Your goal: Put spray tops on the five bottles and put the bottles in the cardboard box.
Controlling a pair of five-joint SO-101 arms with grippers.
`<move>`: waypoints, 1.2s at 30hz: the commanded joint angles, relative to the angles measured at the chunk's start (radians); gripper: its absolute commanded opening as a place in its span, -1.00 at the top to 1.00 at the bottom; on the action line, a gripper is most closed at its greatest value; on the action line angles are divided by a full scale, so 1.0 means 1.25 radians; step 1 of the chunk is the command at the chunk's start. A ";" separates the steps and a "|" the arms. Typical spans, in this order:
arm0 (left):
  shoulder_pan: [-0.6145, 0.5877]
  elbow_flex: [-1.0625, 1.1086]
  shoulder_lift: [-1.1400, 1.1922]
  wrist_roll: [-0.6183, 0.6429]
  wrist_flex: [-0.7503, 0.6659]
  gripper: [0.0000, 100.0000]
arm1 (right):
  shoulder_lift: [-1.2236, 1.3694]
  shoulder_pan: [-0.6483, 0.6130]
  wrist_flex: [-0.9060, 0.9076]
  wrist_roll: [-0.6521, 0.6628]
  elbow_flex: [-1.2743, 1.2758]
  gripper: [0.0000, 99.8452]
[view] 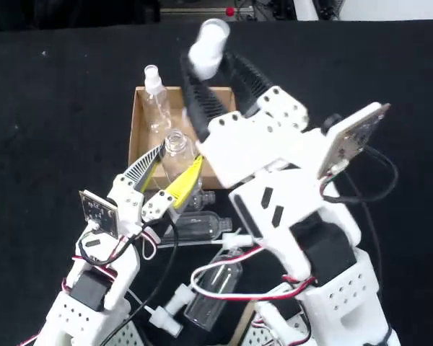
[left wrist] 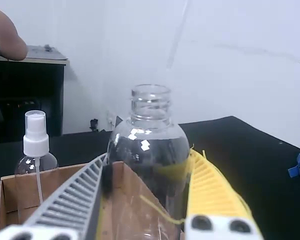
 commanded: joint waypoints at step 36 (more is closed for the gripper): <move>0.007 0.018 -0.012 0.001 -0.038 0.94 | 0.159 -0.112 0.336 0.077 -0.198 0.80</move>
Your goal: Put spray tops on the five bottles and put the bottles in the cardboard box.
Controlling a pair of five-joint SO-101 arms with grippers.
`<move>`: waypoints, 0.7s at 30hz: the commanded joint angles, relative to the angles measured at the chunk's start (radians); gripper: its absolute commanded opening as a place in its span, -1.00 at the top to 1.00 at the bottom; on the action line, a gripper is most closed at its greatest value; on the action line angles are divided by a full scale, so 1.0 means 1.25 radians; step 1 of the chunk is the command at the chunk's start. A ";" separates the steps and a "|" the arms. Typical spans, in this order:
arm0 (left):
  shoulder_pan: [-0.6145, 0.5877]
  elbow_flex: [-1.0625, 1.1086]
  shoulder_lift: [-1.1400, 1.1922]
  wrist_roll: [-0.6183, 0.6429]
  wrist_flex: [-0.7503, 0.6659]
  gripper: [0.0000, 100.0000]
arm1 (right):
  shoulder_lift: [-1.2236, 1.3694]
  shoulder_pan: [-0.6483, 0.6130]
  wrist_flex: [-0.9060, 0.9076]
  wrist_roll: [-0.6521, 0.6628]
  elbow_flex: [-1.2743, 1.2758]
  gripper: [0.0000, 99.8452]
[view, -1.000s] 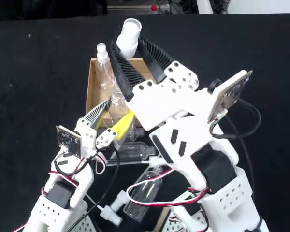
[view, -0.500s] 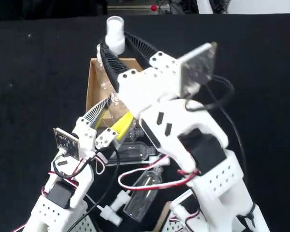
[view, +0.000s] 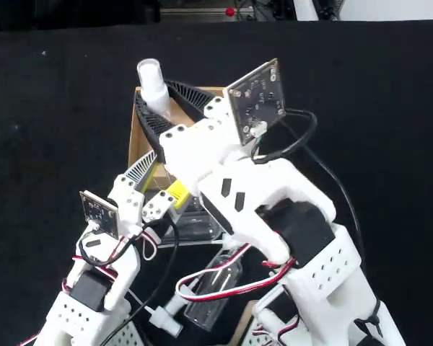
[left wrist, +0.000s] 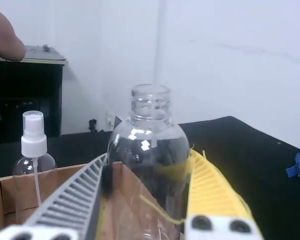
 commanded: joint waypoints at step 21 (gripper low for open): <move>0.002 0.018 -0.010 0.004 -0.012 0.94 | 0.001 0.334 0.335 0.134 -0.197 0.90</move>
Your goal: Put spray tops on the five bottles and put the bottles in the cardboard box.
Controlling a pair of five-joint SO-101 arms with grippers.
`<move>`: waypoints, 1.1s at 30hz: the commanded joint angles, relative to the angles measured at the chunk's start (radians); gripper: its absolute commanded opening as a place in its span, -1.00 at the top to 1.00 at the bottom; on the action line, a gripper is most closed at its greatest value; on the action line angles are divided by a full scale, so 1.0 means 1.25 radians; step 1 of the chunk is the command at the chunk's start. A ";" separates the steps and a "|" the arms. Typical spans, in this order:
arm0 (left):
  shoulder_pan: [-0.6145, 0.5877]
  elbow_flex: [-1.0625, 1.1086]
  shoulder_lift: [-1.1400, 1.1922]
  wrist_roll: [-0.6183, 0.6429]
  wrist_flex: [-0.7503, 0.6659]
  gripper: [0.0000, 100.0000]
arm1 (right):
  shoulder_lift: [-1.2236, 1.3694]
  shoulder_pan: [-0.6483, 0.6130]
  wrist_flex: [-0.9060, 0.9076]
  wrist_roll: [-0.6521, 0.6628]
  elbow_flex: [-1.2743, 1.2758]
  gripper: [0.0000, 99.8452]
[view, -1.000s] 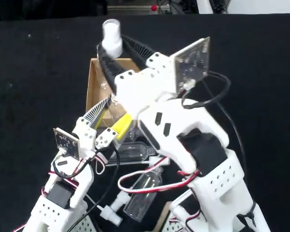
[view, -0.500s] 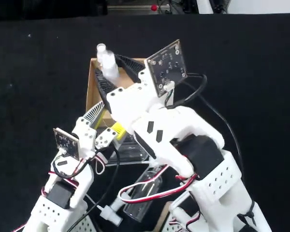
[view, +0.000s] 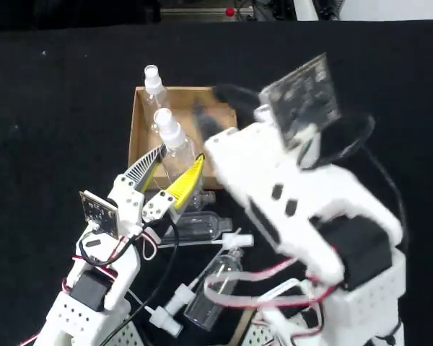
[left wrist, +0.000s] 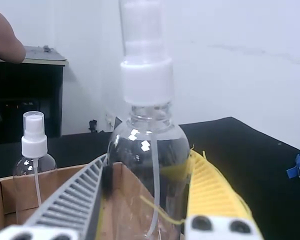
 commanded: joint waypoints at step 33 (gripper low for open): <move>-0.236 -0.087 0.678 -0.002 -0.733 0.94 | 0.004 0.297 -0.690 -0.064 0.911 0.90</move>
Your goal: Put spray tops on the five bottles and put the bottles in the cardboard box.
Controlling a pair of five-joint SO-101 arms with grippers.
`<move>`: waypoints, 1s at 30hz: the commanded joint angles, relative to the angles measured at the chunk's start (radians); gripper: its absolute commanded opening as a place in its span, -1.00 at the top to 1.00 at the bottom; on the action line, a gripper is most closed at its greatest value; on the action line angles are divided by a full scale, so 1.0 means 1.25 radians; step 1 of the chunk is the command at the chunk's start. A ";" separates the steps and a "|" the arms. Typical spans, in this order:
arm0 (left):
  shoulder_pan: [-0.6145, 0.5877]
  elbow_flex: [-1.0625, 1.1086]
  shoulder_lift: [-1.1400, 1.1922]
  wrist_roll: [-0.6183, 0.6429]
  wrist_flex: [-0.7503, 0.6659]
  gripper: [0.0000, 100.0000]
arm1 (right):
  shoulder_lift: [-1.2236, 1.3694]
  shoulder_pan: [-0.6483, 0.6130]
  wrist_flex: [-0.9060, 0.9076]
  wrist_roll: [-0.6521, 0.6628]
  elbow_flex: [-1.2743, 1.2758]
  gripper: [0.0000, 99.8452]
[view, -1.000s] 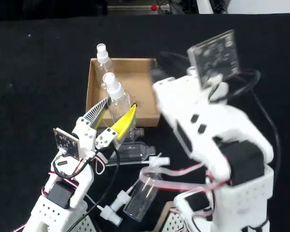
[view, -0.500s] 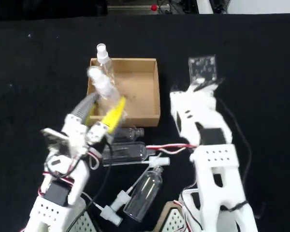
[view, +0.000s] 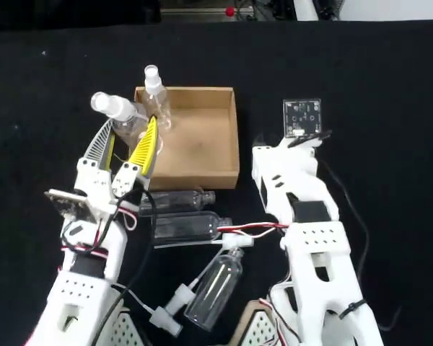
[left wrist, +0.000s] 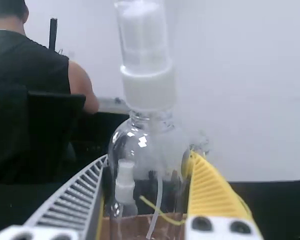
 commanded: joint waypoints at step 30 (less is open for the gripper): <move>-0.042 -0.431 1.183 -0.002 -0.733 0.94 | 0.002 0.004 -0.031 0.001 0.007 0.90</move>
